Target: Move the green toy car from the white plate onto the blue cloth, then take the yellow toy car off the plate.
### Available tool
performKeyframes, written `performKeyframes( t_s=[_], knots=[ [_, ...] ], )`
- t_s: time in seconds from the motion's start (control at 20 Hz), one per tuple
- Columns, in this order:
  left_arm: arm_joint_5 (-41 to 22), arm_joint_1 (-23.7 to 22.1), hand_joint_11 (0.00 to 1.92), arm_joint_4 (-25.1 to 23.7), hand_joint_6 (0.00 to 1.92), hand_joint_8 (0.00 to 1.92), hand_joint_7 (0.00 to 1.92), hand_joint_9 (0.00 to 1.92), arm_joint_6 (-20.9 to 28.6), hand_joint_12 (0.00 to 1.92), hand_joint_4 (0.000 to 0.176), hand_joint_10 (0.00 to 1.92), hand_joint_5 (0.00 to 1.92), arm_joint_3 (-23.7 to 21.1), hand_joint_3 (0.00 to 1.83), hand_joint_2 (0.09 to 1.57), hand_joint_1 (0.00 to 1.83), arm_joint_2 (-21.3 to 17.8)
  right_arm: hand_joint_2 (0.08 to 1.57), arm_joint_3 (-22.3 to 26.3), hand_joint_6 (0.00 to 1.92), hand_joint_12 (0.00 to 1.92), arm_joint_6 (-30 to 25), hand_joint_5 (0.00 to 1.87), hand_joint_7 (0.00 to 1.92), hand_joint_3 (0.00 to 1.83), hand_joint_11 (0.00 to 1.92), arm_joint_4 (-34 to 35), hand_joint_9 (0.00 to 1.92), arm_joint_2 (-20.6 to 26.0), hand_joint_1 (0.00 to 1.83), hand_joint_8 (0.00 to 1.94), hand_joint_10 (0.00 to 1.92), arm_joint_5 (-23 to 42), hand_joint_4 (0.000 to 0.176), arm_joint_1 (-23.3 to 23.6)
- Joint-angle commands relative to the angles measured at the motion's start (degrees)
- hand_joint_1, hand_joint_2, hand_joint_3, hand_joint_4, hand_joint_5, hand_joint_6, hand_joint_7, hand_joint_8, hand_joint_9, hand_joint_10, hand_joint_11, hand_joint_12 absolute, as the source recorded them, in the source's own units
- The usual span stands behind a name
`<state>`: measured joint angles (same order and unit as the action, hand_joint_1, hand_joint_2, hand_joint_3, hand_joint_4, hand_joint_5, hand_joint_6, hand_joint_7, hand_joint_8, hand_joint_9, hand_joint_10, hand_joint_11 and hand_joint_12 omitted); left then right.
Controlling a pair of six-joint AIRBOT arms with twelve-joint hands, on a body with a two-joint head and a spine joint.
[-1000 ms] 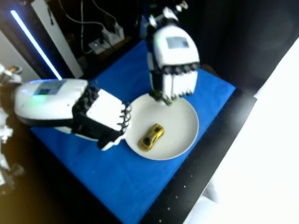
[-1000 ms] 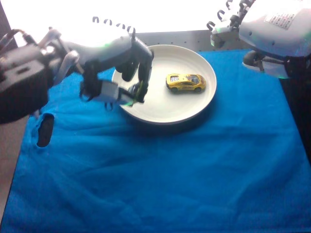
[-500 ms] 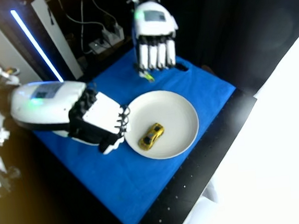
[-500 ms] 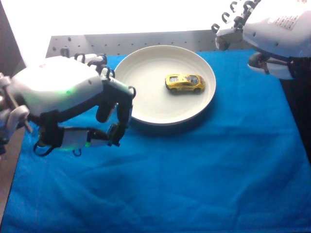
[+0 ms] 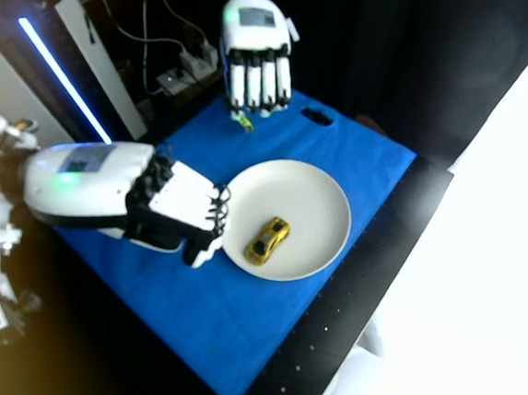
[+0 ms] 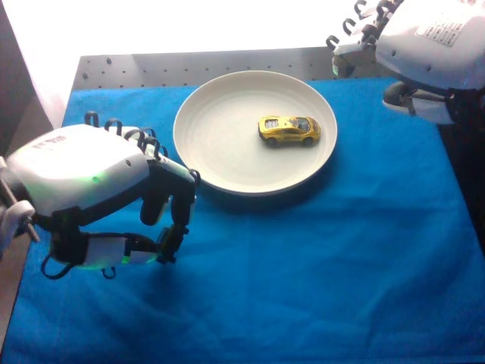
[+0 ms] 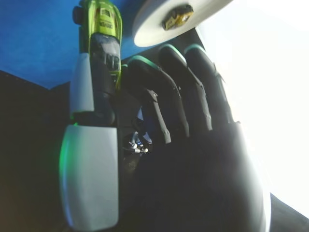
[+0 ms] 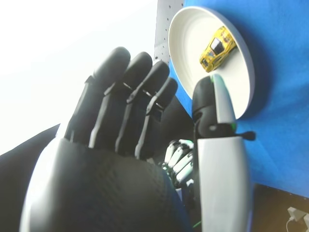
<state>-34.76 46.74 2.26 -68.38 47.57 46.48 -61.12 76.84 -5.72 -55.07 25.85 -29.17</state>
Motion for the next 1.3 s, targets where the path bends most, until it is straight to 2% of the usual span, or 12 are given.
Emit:
performKeyframes(
  t_s=[0.0, 0.1, 0.25, 0.35, 0.45, 0.6, 0.65, 0.8, 0.95, 1.05, 1.1, 1.25],
  knots=[
    [-6.3, -0.2, 0.20, 0.0, 1.26, 1.30, 0.84, 0.54, -0.1, 1.60, 0.001, 1.18, 0.74, 0.2, 0.00, 1.21, 1.16, 0.3, 1.05, -0.1, 0.59, 1.58, 0.4, 0.65, 0.76, 0.00, 0.46, 0.2, 0.62, 0.0, 1.27, 0.68, 1.07, 6.7, 0.000, 0.4],
    [-6.3, 0.2, 0.05, 0.4, 0.70, 0.74, 0.62, 0.42, -0.1, 1.65, 0.017, 1.07, 0.60, 0.2, 0.00, 1.07, 0.87, 0.3, 1.05, -0.1, 0.60, 1.59, 0.4, 0.66, 0.78, 0.00, 0.49, 0.2, 0.65, 0.0, 1.25, 0.67, 1.05, 6.7, 0.000, 0.4],
    [-6.3, 0.6, 0.00, 1.0, 0.38, 0.23, 0.54, 0.27, -0.1, 1.39, 0.134, 0.65, 0.50, 0.2, 0.00, 0.99, 0.75, 0.3, 1.06, -0.1, 0.63, 1.63, 0.4, 0.67, 0.78, 0.00, 0.58, 0.2, 0.66, 0.0, 1.21, 0.71, 1.13, 6.7, 0.000, 0.4],
    [-6.9, 1.2, 0.00, 1.5, 0.18, 0.06, 0.53, 0.30, 0.3, 1.21, 0.142, 0.37, 0.52, 0.2, 0.00, 0.97, 0.71, 0.2, 1.06, -0.1, 0.64, 1.65, 0.4, 0.68, 0.78, 0.00, 0.54, 0.2, 0.65, 0.0, 1.22, 0.72, 1.14, 6.7, 0.000, 0.4],
    [-8.2, 1.8, 0.00, 1.8, 0.07, 0.01, 0.55, 0.38, 1.3, 1.24, 0.114, 0.21, 0.57, 0.2, 0.00, 0.95, 0.72, -0.1, 1.08, -0.1, 0.64, 1.71, 0.4, 0.67, 0.75, 0.01, 0.45, 0.2, 0.60, 0.0, 1.17, 0.72, 1.16, 6.7, 0.000, 0.4],
    [-12.1, 3.1, 0.00, 4.1, 0.03, 0.00, 0.52, 0.39, 1.6, 1.19, 0.110, 0.12, 0.56, 0.2, 0.00, 0.98, 0.66, -1.0, 1.08, 0.1, 0.73, 1.75, 0.4, 0.67, 0.77, 0.01, 0.51, 0.3, 0.62, 0.2, 1.19, 0.77, 1.22, 7.0, 0.000, 0.4],
    [-14.3, 3.9, 0.00, 5.4, 0.03, 0.01, 0.56, 0.45, 1.6, 1.21, 0.072, 0.12, 0.58, 0.1, 0.00, 0.99, 0.63, -1.4, 1.09, 0.1, 0.78, 1.77, 0.4, 0.63, 0.73, 0.01, 0.47, 0.4, 0.58, 0.2, 1.18, 0.84, 1.25, 7.1, 0.000, 0.4],
    [-17.7, 4.7, 0.00, 6.7, 0.02, 0.02, 0.61, 0.50, 1.6, 1.44, 0.084, 0.16, 0.60, -0.1, 0.00, 1.01, 0.56, -1.9, 1.08, 0.1, 0.72, 1.70, 0.4, 0.67, 0.78, 0.00, 0.49, 0.5, 0.64, 0.1, 1.20, 0.76, 1.15, 7.1, 0.000, 0.4],
    [-21.8, 5.8, 0.06, 8.9, 0.02, 0.03, 0.72, 0.47, 1.2, 1.49, 0.050, 0.56, 0.70, -0.2, 0.00, 1.08, 0.50, -1.9, 1.08, 0.1, 0.82, 1.68, 0.4, 0.58, 0.67, 0.00, 0.54, 0.6, 0.60, -0.1, 1.15, 0.92, 1.25, 7.3, 0.000, 0.4],
    [-25.4, 6.7, 0.12, 11.8, 0.02, 0.05, 0.78, 0.46, -1.5, 1.56, 0.084, 0.74, 0.76, -0.6, 0.00, 1.11, 0.41, -1.5, 1.09, -0.2, 0.75, 1.71, 0.4, 0.51, 0.60, 0.00, 0.37, 1.2, 0.50, -0.5, 0.98, 0.80, 1.18, 7.4, 0.000, 0.5],
    [-27.4, 6.9, 0.16, 13.3, 0.02, 0.07, 0.81, 0.44, -2.7, 1.64, 0.041, 0.93, 0.80, -0.6, 0.00, 1.12, 0.46, -1.1, 1.10, -0.5, 0.71, 1.79, 0.4, 0.49, 0.54, 0.00, 0.22, 1.7, 0.41, -1.0, 0.94, 0.76, 1.17, 7.5, 0.000, 0.5],
    [-31.0, 7.0, 0.14, 15.2, 0.01, 0.07, 0.81, 0.46, -2.9, 1.53, 0.041, 0.80, 0.81, -0.2, 0.00, 1.13, 0.59, -0.2, 1.03, -2.3, 0.31, 1.84, 0.4, 0.65, 0.60, 0.00, 0.38, 3.4, 0.52, -3.2, 0.87, 0.71, 1.26, 7.5, 0.000, 0.6]
  ],
)
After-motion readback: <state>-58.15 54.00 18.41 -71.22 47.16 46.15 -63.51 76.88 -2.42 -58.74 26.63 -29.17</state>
